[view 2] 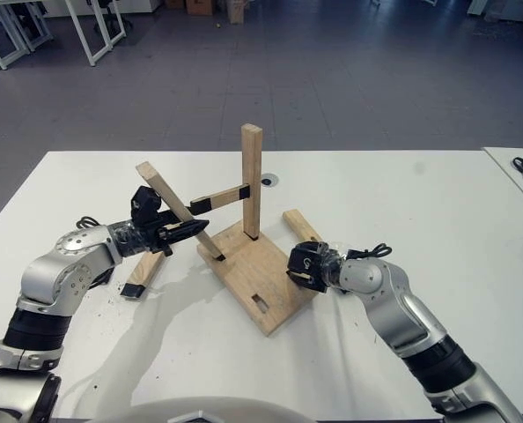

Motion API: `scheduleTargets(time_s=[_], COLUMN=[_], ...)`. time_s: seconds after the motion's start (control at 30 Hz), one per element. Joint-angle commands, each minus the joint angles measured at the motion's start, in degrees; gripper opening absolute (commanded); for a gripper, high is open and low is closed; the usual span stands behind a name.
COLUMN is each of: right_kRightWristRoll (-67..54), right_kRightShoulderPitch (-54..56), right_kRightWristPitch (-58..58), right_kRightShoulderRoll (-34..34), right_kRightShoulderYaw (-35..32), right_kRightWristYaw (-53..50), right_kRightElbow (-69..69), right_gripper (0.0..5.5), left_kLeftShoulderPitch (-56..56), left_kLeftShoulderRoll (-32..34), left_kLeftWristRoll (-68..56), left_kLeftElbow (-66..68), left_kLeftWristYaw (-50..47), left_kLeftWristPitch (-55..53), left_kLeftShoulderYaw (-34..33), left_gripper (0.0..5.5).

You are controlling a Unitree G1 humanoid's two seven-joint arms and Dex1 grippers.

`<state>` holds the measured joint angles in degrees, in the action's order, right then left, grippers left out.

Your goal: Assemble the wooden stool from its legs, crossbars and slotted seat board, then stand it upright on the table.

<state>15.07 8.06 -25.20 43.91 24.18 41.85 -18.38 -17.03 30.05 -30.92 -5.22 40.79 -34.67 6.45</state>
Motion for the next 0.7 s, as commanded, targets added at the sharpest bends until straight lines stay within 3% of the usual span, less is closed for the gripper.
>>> scheduleTargets(time_s=[0.03,0.23,0.37,0.47,0.57,0.7], right_kRightWristRoll=[5.19,4.24,-4.55,-9.04,-13.45,-15.48], right_kRightShoulderPitch=[-3.79,-3.25,2.42,8.47,17.16,29.23], right_kRightWristPitch=[-2.63,-5.46,-8.71,-10.34,-8.41,3.65], right_kRightShoulderRoll=[0.96,-2.88,-12.58,-17.5,-21.08,-23.04], right_kRightShoulderYaw=[2.15,-5.29,-17.71,-23.43,-22.73,-17.18], right_kRightWristYaw=[-1.19,-7.95,-13.22,-16.35,-15.23,-8.93], right_kRightElbow=[0.67,2.88,-1.0,-3.52,-2.21,8.51], right_gripper=[3.33,3.33,3.33,3.33,3.33,3.33], left_kLeftShoulderPitch=[3.09,3.31,3.3,3.03,1.75,-2.6], left_kLeftShoulderRoll=[2.77,3.04,2.69,2.29,1.23,-2.25], left_kLeftWristRoll=[4.25,2.17,1.66,1.65,2.18,3.15], left_kLeftElbow=[3.92,3.68,2.64,2.42,3.18,6.37], left_kLeftWristYaw=[-3.47,-2.53,-2.84,-3.19,-3.53,-3.33], left_kLeftWristPitch=[-8.41,-9.69,-9.46,-9.38,-8.98,-7.98], left_kLeftShoulderYaw=[1.69,0.42,0.89,1.26,2.14,5.28], left_gripper=[2.05,2.05,2.05,2.05,2.05,2.05])
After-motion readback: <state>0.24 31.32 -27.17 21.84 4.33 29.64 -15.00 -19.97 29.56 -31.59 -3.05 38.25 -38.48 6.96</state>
